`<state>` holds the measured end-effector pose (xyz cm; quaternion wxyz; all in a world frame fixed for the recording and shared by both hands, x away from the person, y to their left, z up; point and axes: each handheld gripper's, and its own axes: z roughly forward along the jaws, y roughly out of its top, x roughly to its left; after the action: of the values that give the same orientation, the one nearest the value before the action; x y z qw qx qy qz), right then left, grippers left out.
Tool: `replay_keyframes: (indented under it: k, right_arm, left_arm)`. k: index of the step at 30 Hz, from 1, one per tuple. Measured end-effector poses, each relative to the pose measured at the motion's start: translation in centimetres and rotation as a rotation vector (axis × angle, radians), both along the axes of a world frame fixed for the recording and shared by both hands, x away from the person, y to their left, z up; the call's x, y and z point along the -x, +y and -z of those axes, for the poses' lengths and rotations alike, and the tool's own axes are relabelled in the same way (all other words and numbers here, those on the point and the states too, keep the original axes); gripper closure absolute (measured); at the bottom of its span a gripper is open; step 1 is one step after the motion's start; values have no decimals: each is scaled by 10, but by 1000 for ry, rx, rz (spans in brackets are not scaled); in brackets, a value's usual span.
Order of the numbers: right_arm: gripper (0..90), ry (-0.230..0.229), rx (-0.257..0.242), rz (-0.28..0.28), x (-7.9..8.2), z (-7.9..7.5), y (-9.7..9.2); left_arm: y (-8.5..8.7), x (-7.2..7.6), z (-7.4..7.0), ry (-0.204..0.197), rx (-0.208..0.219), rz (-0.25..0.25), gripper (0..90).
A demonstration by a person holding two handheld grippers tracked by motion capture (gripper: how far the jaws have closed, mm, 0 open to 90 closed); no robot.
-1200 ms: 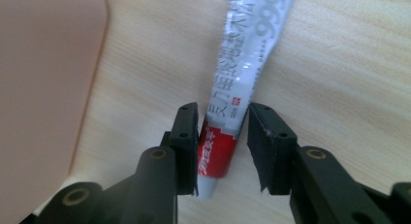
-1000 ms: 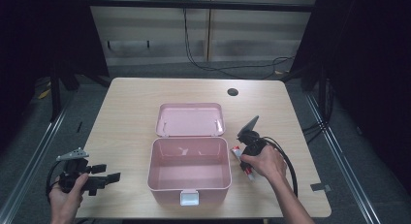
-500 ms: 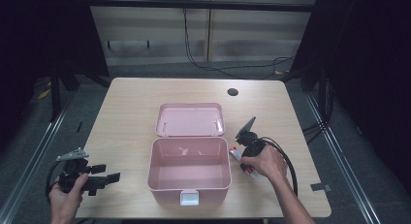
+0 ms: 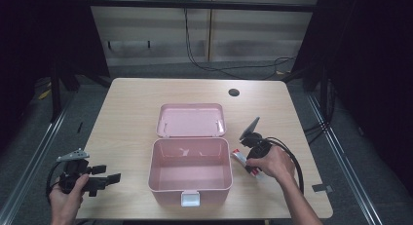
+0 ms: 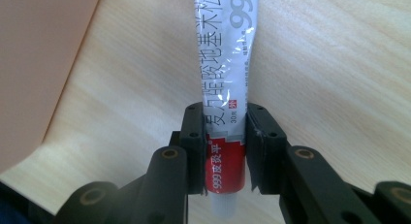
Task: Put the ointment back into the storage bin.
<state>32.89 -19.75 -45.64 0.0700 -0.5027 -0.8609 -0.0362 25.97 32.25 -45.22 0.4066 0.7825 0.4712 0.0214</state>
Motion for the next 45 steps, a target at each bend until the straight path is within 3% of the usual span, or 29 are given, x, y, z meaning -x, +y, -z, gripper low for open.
replay_keyframes:
  k: [9, 15, 35, 37, 45]
  right_arm:
    - [717, -12, -16, -30, 7, -14, -12]
    - [717, -37, -80, -85, 14, -24, -20]
    - [716, -21, -36, -204, 26, -46, -21]
    - [716, -50, -32, -206, 29, -50, -22]
    - [717, -25, -6, -250, 34, -56, -22]
  left_arm:
    - [0, 0, 0, 0, -1, -2, 192]
    - [0, 0, 0, 0, -2, -3, 192]
    - [0, 0, 0, 1, -1, 0, 192]
    - [0, 0, 0, 0, 0, 1, 192]
    - [0, 0, 0, -1, -2, -1, 192]
